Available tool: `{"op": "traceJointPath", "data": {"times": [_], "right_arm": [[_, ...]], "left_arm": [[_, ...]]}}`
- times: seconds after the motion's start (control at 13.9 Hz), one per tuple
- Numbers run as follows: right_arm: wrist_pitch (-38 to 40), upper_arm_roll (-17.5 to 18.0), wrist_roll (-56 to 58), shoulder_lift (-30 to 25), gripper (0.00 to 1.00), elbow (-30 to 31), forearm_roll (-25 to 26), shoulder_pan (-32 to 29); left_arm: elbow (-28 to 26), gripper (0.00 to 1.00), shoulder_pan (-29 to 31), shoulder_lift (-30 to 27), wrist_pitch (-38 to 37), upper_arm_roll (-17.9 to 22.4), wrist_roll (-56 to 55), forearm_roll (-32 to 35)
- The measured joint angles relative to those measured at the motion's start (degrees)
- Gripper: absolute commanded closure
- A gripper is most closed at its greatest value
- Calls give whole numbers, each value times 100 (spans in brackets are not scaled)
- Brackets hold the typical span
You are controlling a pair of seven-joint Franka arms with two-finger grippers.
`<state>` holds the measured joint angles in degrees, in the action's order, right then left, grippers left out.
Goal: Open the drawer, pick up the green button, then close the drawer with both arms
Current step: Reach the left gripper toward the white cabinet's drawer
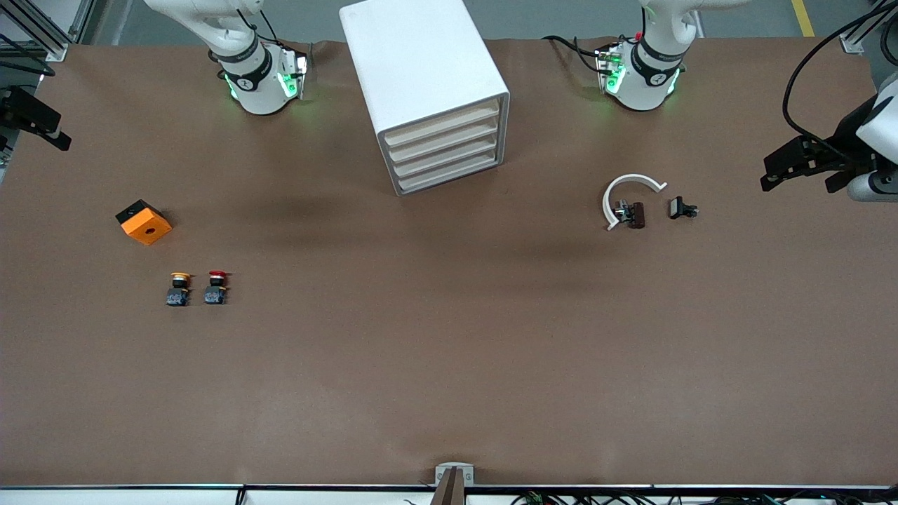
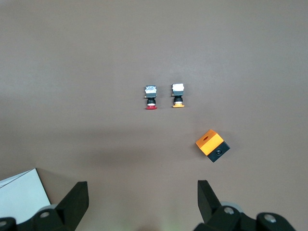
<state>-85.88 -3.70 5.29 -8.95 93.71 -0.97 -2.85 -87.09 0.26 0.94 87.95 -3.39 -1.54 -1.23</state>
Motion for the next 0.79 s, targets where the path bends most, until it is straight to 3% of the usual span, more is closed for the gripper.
{"op": "traceJointPath", "data": {"times": [0.58,0.79], "right_arm": [[40,4,0,-100,0,147,-6,0],[39,12,0,-158,0,193,-6,0]], "left_arm": [[-35,0,1,39,-18,1,0,3],[-300,0,1,158,18,2,0,10]]}}
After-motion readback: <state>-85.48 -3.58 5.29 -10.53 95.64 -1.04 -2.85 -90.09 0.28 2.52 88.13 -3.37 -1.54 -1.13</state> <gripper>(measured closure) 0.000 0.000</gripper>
